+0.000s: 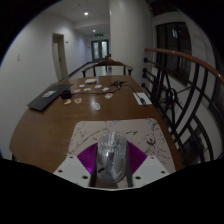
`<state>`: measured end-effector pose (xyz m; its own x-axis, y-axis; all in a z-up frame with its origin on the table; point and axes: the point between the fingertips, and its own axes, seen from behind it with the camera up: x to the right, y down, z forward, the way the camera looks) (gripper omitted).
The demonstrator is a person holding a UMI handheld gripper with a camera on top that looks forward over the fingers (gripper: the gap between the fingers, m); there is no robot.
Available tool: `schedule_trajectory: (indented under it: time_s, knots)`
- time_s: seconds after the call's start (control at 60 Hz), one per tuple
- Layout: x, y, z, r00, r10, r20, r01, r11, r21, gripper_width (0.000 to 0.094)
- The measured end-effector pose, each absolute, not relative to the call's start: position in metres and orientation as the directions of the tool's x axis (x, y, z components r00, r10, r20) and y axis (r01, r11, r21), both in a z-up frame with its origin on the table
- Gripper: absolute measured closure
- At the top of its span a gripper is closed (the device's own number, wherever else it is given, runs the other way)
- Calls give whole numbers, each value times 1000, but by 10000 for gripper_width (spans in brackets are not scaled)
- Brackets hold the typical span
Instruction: Arrange mouse
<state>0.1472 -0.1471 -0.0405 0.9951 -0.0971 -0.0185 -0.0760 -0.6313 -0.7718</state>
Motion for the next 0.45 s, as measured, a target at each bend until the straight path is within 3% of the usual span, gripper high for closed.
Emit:
schedule_trajectory:
  time_s: [0.083,0.2,0.45]
  knots:
    - [132,-153,-52,998,-58,-23,-55,-660,-749,382]
    - [109,-174,-43,999,15,-29,-11,-667,-745,65]
    - [106,-274,-23,998,33,-44,-16,-586,-810,85]
